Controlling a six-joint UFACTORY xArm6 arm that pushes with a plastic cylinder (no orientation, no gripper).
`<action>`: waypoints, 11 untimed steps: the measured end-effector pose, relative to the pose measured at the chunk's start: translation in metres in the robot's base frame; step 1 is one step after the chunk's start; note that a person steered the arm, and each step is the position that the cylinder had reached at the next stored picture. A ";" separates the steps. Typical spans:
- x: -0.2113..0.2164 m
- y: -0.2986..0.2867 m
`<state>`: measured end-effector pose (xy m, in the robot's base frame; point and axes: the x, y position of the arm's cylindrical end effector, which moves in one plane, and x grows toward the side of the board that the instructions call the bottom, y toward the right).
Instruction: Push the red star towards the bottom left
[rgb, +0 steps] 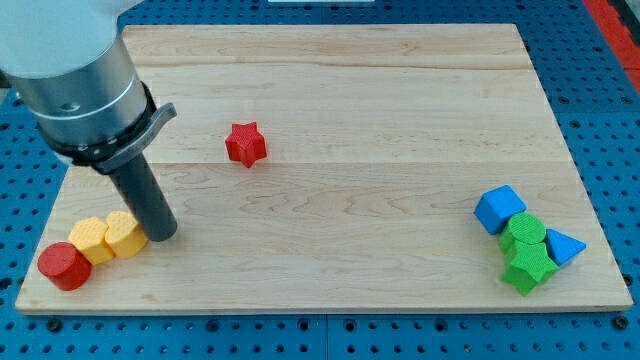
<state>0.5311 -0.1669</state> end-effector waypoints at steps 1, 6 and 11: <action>-0.019 0.010; -0.096 0.121; -0.156 0.096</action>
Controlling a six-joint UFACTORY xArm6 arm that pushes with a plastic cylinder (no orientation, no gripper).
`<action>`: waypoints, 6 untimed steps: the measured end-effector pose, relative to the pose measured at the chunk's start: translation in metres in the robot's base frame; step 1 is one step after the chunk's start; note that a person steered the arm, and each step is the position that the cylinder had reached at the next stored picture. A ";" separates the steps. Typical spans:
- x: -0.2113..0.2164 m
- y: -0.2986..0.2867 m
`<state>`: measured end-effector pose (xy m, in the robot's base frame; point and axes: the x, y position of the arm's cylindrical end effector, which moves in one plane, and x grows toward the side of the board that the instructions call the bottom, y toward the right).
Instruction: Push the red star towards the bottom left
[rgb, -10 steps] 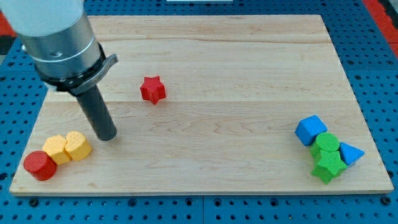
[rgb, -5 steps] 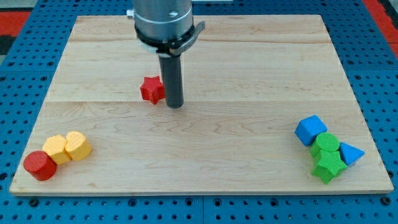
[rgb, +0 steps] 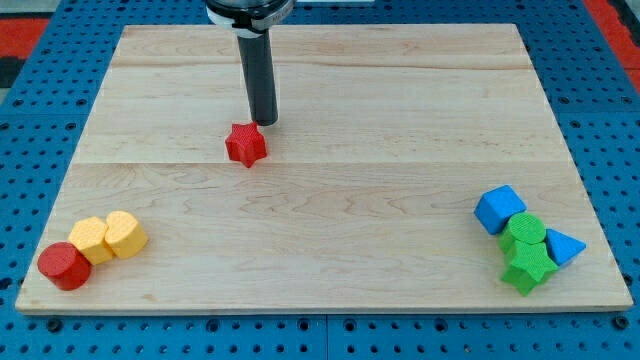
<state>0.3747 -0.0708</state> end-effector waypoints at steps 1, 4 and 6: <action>0.000 0.000; 0.017 -0.009; 0.020 -0.040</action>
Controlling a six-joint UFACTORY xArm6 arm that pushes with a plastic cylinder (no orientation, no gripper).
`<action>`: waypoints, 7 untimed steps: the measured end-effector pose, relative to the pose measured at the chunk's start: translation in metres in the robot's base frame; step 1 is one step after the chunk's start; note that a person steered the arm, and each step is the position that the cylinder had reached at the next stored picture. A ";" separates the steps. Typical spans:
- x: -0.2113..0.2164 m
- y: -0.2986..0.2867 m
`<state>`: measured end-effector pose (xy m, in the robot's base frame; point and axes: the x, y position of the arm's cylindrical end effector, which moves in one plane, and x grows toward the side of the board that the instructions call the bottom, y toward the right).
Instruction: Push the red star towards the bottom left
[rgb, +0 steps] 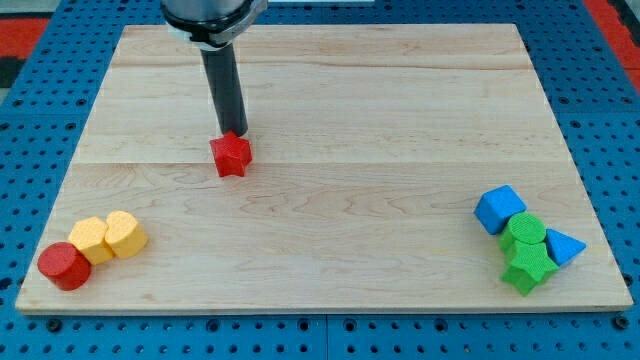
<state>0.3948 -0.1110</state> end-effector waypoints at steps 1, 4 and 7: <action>0.011 -0.003; 0.033 0.004; 0.050 0.014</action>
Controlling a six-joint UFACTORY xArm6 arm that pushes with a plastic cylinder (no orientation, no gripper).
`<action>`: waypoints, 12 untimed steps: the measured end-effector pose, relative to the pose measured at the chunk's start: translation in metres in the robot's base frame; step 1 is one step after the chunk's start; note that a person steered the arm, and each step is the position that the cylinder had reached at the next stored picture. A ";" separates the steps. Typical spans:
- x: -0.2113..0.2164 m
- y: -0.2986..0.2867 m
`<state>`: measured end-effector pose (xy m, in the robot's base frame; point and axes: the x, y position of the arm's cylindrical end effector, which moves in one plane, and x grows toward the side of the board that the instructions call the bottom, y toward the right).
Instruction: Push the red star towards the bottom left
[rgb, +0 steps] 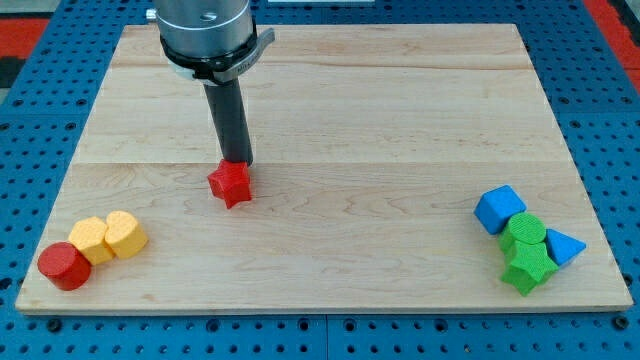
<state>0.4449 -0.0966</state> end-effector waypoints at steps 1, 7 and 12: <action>0.007 0.000; 0.045 0.000; 0.083 0.008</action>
